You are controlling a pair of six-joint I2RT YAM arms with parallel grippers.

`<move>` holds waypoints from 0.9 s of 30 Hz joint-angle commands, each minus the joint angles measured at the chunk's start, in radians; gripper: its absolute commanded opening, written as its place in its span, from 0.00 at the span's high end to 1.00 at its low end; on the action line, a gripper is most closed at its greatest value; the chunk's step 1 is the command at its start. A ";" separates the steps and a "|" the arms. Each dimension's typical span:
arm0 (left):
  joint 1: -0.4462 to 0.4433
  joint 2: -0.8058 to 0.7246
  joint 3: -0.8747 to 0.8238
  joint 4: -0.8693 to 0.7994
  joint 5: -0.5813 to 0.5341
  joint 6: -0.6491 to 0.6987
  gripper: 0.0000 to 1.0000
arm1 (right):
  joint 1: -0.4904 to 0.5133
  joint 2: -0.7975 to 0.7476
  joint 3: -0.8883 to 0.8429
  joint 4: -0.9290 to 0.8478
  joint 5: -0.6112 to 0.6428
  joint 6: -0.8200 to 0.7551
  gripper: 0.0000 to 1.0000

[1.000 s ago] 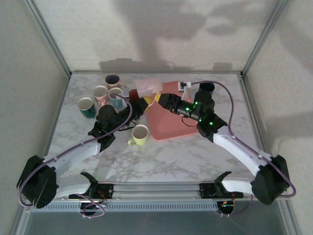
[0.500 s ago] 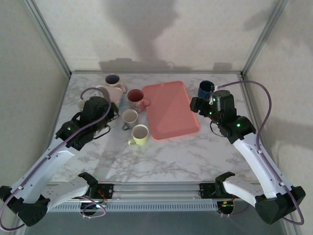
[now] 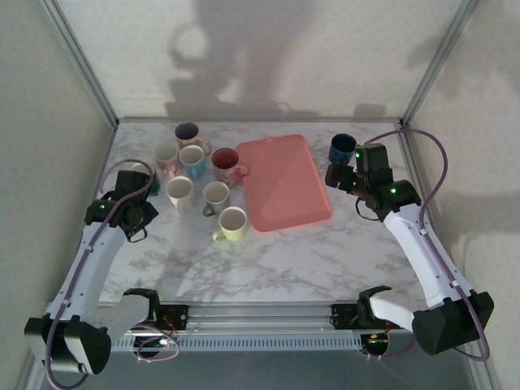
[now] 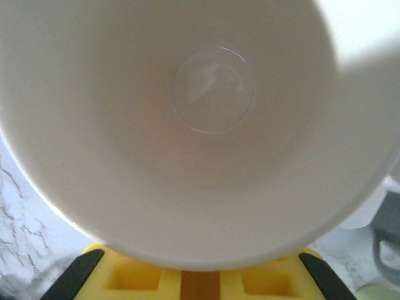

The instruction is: Turn the mug right side up

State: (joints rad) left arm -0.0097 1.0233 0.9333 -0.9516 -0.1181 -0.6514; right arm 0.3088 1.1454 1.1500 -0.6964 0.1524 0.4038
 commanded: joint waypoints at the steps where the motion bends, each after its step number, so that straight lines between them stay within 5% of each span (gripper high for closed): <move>1: 0.040 0.019 -0.046 0.137 0.133 0.085 1.00 | -0.014 0.008 0.013 0.005 -0.028 -0.014 0.13; 17: 0.043 0.175 -0.165 0.313 0.190 0.112 0.99 | -0.041 0.068 -0.006 0.034 -0.068 0.006 0.12; 22: 0.043 0.160 -0.152 0.293 0.186 0.120 0.62 | -0.048 0.080 -0.004 0.032 -0.067 0.005 0.11; 27: 0.043 0.114 -0.070 0.222 0.181 0.144 0.45 | -0.067 0.101 0.009 0.026 -0.075 0.000 0.08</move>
State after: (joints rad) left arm 0.0257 1.1820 0.7898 -0.6933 0.0723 -0.5339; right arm 0.2588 1.2308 1.1500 -0.6746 0.0864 0.4072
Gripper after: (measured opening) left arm 0.539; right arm 0.921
